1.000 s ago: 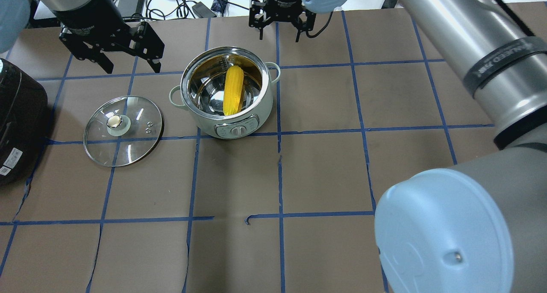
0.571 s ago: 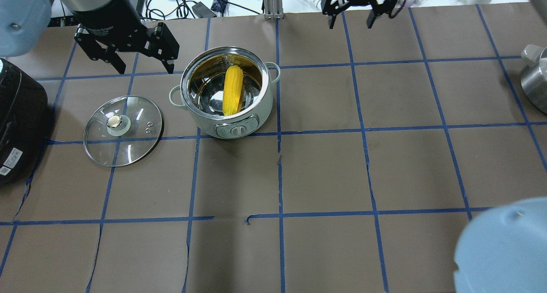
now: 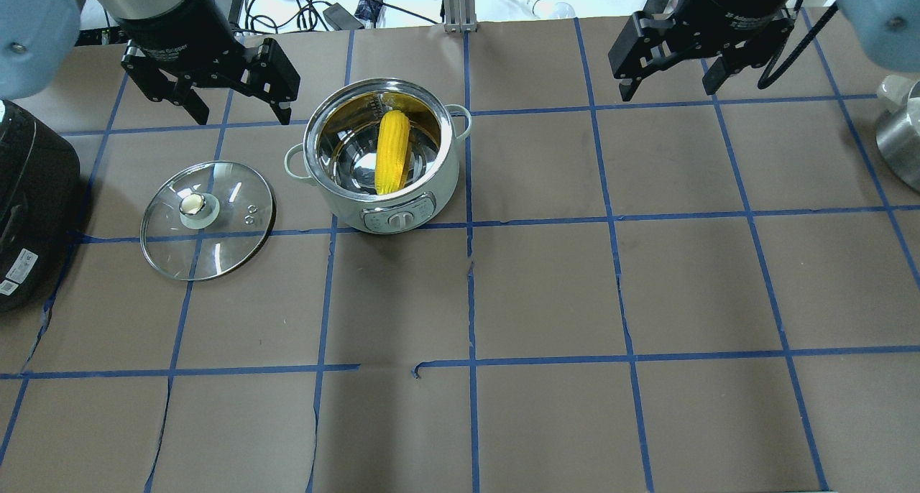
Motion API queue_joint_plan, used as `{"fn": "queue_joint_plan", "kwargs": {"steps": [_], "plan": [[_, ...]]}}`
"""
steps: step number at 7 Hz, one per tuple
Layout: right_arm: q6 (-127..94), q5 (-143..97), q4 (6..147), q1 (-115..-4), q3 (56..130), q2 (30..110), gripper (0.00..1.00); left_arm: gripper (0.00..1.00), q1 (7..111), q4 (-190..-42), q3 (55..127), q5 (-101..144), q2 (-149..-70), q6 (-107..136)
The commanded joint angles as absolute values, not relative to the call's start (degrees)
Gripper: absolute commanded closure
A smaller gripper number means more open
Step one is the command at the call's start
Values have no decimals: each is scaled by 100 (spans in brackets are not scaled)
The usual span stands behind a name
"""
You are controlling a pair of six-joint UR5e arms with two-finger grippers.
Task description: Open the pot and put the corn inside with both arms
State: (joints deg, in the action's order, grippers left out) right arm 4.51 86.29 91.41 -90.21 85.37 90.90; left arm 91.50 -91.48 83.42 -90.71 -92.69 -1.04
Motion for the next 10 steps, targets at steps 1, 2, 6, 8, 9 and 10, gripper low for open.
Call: {"fn": "queue_joint_plan", "kwargs": {"steps": [1,2,6,8,9,10], "plan": [[361,8885,9141,-9044,8386,9124,0,0,9132,-9149,8367,-9070,-9255,-114],[169,8921,9123,-9070,8333,9114,0,0,9106,-9149,8367,-9079,-9246,-114],[-229,9035,8851,-9176,8165,8956,0,0,9097,-9149,8367,-9070,-9237,-123],[-229,9070,8833,-9176,8200,8965,0,0,9088,-9149,8367,-9070,-9237,-123],[-229,9036,8833,-9176,8191,8965,0,0,9088,-9149,8367,-9070,-9237,-123],[-194,9061,8850,-9176,8209,8947,0,0,9114,-9149,8376,-9079,-9229,-114]]}}
